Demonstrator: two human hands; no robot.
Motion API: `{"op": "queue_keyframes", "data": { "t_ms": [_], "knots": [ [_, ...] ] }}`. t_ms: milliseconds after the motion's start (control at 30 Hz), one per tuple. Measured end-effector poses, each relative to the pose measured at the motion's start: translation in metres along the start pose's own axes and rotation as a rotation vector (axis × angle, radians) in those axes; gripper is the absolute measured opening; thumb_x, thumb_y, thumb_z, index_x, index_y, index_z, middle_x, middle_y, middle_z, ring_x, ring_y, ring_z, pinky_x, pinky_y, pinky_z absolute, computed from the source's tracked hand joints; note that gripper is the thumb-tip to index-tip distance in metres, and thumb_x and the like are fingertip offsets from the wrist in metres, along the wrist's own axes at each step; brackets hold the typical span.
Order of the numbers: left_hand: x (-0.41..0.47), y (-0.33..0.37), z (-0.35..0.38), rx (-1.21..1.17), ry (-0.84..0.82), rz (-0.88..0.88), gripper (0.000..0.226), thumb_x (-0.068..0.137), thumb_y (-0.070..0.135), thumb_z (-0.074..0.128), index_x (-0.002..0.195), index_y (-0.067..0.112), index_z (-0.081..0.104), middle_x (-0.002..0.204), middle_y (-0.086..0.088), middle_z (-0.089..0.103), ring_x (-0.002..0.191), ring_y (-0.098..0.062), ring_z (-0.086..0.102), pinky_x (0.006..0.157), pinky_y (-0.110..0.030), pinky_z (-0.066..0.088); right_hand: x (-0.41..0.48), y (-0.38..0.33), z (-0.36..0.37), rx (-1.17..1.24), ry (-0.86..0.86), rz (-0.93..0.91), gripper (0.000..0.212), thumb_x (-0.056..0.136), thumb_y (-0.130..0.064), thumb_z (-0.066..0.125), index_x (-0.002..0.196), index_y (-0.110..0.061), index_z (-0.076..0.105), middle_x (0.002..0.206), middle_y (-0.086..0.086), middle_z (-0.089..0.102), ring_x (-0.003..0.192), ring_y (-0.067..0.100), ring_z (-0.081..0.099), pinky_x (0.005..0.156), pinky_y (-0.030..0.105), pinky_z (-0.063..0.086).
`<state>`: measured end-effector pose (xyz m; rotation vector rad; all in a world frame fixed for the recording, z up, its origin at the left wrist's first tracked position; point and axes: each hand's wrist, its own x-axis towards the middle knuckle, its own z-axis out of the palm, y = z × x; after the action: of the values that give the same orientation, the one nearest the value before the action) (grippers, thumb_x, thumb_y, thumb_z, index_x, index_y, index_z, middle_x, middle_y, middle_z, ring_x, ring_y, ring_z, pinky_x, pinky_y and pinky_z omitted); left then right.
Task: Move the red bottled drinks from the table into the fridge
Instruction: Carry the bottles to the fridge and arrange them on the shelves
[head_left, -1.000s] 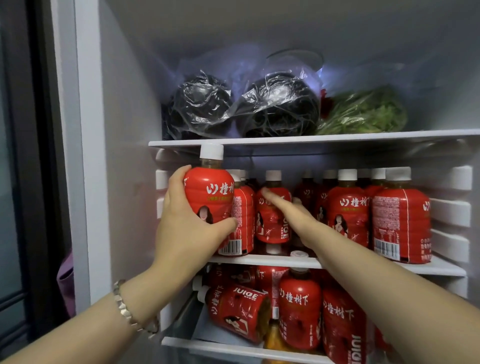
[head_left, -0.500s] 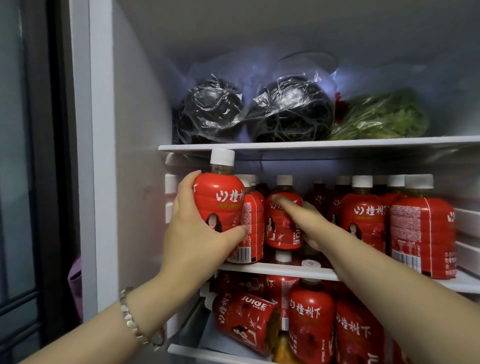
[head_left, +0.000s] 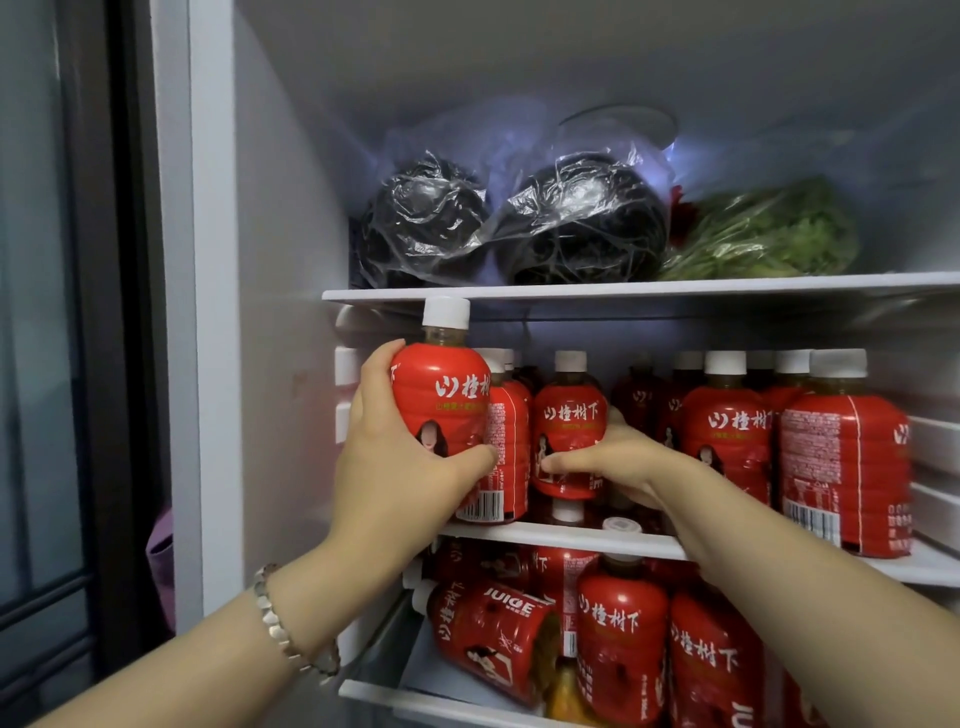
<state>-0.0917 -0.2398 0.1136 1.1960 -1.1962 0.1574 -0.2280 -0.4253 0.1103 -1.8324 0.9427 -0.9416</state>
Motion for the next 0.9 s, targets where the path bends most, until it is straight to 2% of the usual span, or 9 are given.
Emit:
{"op": "queue_keyframes", "data": {
  "t_ms": [133, 267, 333, 467, 533, 600, 700, 767, 900],
  "knots": [
    [0.0, 0.0, -0.001, 0.037, -0.005, 0.01, 0.094, 0.058, 0.019, 0.085, 0.127, 0.046, 0.028, 0.122, 0.009, 0.048, 0.097, -0.004, 0.056, 0.083, -0.034, 0.052, -0.005, -0.004, 0.002, -0.077, 0.079, -0.037, 0.087, 0.061, -0.018, 0.088, 0.131, -0.013, 0.035, 0.108, 0.0, 0.056, 0.096, 0.016, 0.057, 0.081, 0.027, 0.046],
    [0.0, 0.004, -0.003, 0.068, -0.016, 0.015, 0.095, 0.058, 0.02, 0.085, 0.129, 0.044, 0.028, 0.122, 0.01, 0.045, 0.095, -0.004, 0.054, 0.084, -0.033, 0.05, -0.014, -0.005, 0.009, -0.208, 0.146, -0.029, 0.099, 0.053, -0.041, 0.089, 0.133, -0.015, 0.037, 0.123, 0.003, 0.058, 0.108, 0.021, 0.058, 0.095, 0.034, 0.048],
    [-0.003, 0.007, -0.005, 0.071, -0.024, -0.003, 0.092, 0.057, 0.019, 0.085, 0.126, 0.045, 0.029, 0.119, 0.011, 0.044, 0.09, 0.002, 0.052, 0.083, -0.032, 0.051, -0.028, -0.012, 0.017, -0.28, 0.21, -0.035, 0.095, 0.062, -0.045, 0.083, 0.136, -0.01, 0.035, 0.128, 0.006, 0.053, 0.115, 0.026, 0.055, 0.099, 0.035, 0.045],
    [-0.013, 0.015, -0.004, 0.008, -0.011, 0.019, 0.092, 0.057, 0.017, 0.086, 0.124, 0.043, 0.029, 0.12, 0.008, 0.045, 0.096, -0.004, 0.053, 0.079, -0.02, 0.047, -0.071, -0.042, 0.022, 0.015, 0.419, -0.262, 0.066, 0.089, -0.041, 0.058, 0.142, -0.012, 0.032, 0.142, 0.008, 0.039, 0.13, 0.021, 0.039, 0.108, 0.033, 0.034],
    [-0.016, 0.023, 0.004, -0.021, -0.038, 0.044, 0.097, 0.057, 0.019, 0.086, 0.131, 0.04, 0.026, 0.125, 0.006, 0.044, 0.105, -0.01, 0.052, 0.083, -0.018, 0.044, -0.095, -0.065, 0.019, 0.195, 0.309, -0.374, 0.057, 0.09, -0.045, 0.052, 0.139, -0.018, 0.039, 0.135, 0.0, 0.046, 0.124, 0.013, 0.044, 0.107, 0.03, 0.034],
    [-0.017, 0.03, 0.02, -0.057, -0.114, 0.091, 0.1, 0.053, 0.026, 0.085, 0.132, 0.04, 0.025, 0.129, 0.005, 0.044, 0.113, -0.012, 0.052, 0.095, -0.028, 0.046, -0.113, -0.081, 0.017, 0.257, 0.097, -0.396, 0.061, 0.077, -0.055, 0.055, 0.126, -0.02, 0.05, 0.121, 0.0, 0.059, 0.111, 0.012, 0.057, 0.101, 0.033, 0.045],
    [-0.022, 0.04, 0.042, -0.089, -0.215, 0.103, 0.104, 0.054, 0.028, 0.082, 0.138, 0.036, 0.02, 0.134, 0.0, 0.044, 0.122, -0.014, 0.048, 0.102, -0.035, 0.044, -0.123, -0.084, 0.011, 0.308, 0.043, -0.412, 0.026, 0.08, -0.04, 0.063, 0.099, -0.023, 0.061, 0.095, -0.001, 0.068, 0.082, 0.006, 0.066, 0.074, 0.02, 0.055],
    [-0.024, 0.044, 0.049, 0.055, -0.272, 0.124, 0.108, 0.062, 0.027, 0.081, 0.145, 0.023, 0.013, 0.139, -0.001, 0.035, 0.128, -0.016, 0.035, 0.11, -0.031, 0.032, -0.121, -0.078, 0.007, 0.266, 0.153, -0.447, 0.013, 0.083, -0.03, 0.066, 0.094, -0.024, 0.062, 0.089, -0.004, 0.067, 0.072, -0.001, 0.064, 0.066, 0.014, 0.053],
    [-0.011, 0.028, 0.038, 0.476, -0.269, 0.403, 0.087, 0.078, 0.055, 0.059, 0.147, 0.012, 0.026, 0.146, -0.009, 0.021, 0.136, -0.022, 0.012, 0.114, -0.031, 0.009, -0.103, -0.058, 0.01, 0.07, 0.387, -0.441, 0.035, 0.079, -0.033, 0.072, 0.109, -0.021, 0.058, 0.097, -0.008, 0.062, 0.088, 0.006, 0.06, 0.081, 0.022, 0.048]
  ]
}}
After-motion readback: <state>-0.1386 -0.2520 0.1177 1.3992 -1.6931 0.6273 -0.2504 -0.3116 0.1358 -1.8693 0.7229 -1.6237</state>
